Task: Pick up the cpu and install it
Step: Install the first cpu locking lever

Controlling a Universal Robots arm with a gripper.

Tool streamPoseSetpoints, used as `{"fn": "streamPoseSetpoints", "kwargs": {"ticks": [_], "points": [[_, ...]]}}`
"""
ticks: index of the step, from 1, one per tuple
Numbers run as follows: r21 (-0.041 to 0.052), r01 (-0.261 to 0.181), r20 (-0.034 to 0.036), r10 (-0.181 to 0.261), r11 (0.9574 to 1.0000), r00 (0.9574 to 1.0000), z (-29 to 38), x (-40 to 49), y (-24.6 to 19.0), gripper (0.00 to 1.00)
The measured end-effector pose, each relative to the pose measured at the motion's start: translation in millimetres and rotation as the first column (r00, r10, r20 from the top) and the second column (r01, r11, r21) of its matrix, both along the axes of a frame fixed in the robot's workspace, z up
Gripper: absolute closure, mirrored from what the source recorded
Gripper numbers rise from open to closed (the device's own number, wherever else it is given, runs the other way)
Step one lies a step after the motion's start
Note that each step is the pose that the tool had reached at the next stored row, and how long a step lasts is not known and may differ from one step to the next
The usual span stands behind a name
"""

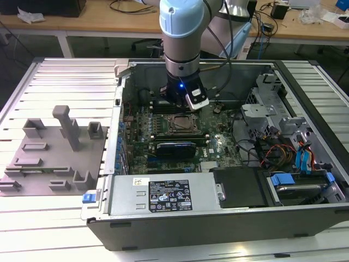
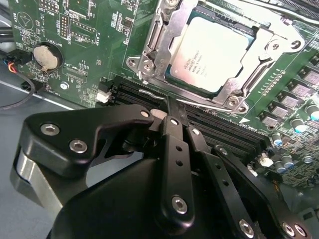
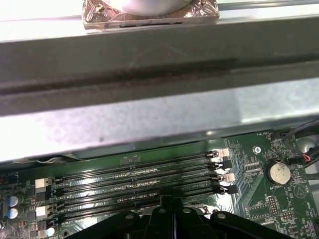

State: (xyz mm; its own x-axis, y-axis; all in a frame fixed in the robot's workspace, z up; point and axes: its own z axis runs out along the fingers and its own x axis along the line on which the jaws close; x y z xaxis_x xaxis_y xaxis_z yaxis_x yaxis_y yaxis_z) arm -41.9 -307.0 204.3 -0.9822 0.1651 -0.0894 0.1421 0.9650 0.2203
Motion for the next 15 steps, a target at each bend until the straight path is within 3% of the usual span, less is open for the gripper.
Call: {"fn": "streamPoseSetpoints", "kwargs": {"ticks": [9,15], "points": [[-0.0073,0.004,0.0016,-0.004,1.0,1.0,-2.6,-0.2,-3.5,0.89],[-0.0063,0.004,0.0017,-0.004,1.0,1.0,3.0,-0.1,-3.3,0.89]]}}
